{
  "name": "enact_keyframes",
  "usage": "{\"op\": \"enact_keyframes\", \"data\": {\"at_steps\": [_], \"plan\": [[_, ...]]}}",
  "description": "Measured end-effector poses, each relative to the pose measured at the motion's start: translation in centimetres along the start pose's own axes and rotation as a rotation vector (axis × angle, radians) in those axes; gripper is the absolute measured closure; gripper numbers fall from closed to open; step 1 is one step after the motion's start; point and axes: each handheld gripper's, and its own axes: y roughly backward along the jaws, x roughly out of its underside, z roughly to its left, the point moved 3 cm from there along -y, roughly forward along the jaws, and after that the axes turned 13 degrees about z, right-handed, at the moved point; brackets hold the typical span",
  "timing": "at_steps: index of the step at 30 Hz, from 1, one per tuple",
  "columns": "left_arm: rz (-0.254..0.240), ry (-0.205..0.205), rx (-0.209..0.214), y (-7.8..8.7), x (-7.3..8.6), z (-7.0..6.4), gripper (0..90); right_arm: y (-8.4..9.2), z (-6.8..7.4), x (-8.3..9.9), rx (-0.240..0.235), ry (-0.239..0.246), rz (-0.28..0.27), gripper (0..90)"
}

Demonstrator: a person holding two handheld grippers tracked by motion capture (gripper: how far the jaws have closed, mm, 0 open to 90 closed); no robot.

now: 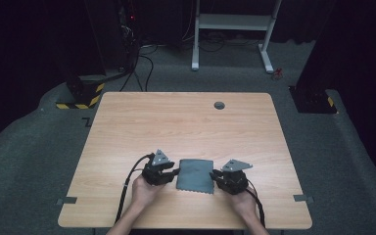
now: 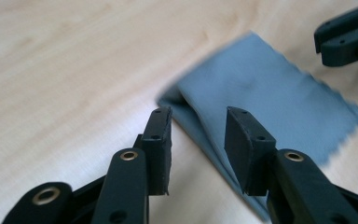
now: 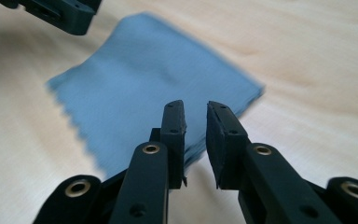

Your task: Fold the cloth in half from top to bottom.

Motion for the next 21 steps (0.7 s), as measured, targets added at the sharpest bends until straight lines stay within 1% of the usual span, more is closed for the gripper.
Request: {"op": "enact_keyframes", "data": {"at_steps": [3, 5, 6, 8, 9, 10, 12, 13, 14, 15, 17, 18, 20, 21], "plan": [[-0.004, 0.025, 0.003, -0.8, -1.5, 0.3, 60.5, -0.8, -1.1, -1.0, 0.019, -0.037, 0.006, 78.2], [0.004, 0.03, -0.004, -1.5, -2.2, 0.4, 59.8, -1.4, -1.7, -1.4, 0.026, -0.068, 0.013, 78.3], [0.017, 0.033, -0.006, -2.1, -2.6, 0.4, 59.7, -1.6, -1.9, -1.5, 0.029, -0.072, 0.013, 78.4], [0.038, 0.022, -0.03, -2.8, -3.0, 0.6, 59.3, -2.1, -2.2, -2.0, 0.046, -0.09, 0.022, 78.4], [0.046, 0.028, -0.039, -3.4, -3.2, 0.6, 59.2, -2.3, -2.3, -2.2, 0.047, -0.095, 0.023, 78.4], [0.057, 0.022, -0.056, -3.7, -3.3, 0.8, 59.1, -2.6, -2.4, -2.4, 0.053, -0.102, 0.021, 78.3], [0.067, 0.025, -0.069, -4.1, -3.3, 1.0, 59.0, -3.1, -2.6, -2.8, 0.06, -0.112, 0.028, 77.9], [0.071, 0.028, -0.074, -4.3, -3.3, 1.1, 58.8, -3.3, -2.6, -2.9, 0.064, -0.112, 0.03, 77.6], [0.082, 0.018, -0.084, -4.4, -3.2, 1.3, 58.3, -3.5, -2.6, -3.1, 0.073, -0.108, 0.027, 77.2], [0.09, 0.018, -0.092, -4.5, -3.0, 1.3, 57.8, -3.7, -2.6, -3.2, 0.074, -0.114, 0.037, 76.9], [0.11, -0.01, -0.117, -4.6, -2.8, 1.5, 57.3, -4.2, -2.5, -3.4, 0.096, -0.095, 0.061, 76.8], [0.109, -0.014, -0.119, -4.7, -2.7, 1.6, 56.4, -4.3, -2.5, -3.4, 0.106, -0.084, 0.063, 77.1], [0.101, -0.001, -0.104, -4.7, -2.7, 1.9, 55.3, -4.3, -2.6, -3.4, 0.107, -0.078, 0.061, 77.0], [0.1, -0.002, -0.103, -4.7, -2.7, 2.0, 55.2, -4.3, -2.6, -3.4, 0.108, -0.079, 0.065, 76.8]]}}
